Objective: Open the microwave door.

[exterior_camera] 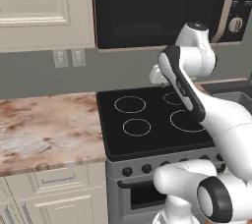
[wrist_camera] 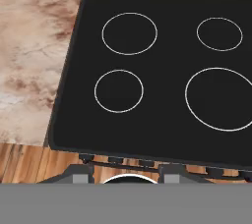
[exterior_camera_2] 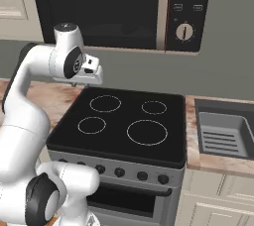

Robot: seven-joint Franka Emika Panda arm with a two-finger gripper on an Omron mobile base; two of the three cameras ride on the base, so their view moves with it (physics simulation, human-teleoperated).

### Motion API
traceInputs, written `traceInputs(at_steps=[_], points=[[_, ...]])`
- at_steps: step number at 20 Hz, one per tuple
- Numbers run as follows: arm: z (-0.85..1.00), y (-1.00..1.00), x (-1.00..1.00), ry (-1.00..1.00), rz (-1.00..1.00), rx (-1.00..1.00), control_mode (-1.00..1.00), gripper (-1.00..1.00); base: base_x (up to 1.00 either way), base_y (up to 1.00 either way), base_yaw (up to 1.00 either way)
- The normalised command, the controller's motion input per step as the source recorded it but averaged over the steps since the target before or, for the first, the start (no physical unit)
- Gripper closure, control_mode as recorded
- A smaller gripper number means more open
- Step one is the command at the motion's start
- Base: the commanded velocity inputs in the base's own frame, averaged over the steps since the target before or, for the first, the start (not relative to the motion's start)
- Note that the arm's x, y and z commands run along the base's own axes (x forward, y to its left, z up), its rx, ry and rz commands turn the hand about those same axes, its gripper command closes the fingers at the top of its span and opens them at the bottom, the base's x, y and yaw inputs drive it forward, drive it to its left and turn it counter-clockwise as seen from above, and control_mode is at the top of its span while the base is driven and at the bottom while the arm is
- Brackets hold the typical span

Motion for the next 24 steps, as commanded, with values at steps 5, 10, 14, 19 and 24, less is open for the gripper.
traceInputs(at_steps=[5,10,14,19,24], points=[[0.0,-0.05,-0.16,0.0,0.0,0.0,-1.0,-1.0,0.0,0.0,0.0],[0.0,-0.27,-0.43,-0.1,-0.02,0.02,-1.0,-1.0,0.0,0.0,0.0],[0.22,-0.24,-0.48,-0.27,0.0,0.0,-1.0,-1.0,0.0,0.0,0.0],[0.42,-0.17,-0.3,-0.33,0.0,0.0,-1.0,-1.0,0.0,0.0,0.0],[0.54,-0.28,-0.1,-0.3,0.0,0.0,-1.0,-1.0,0.0,0.0,0.0]])
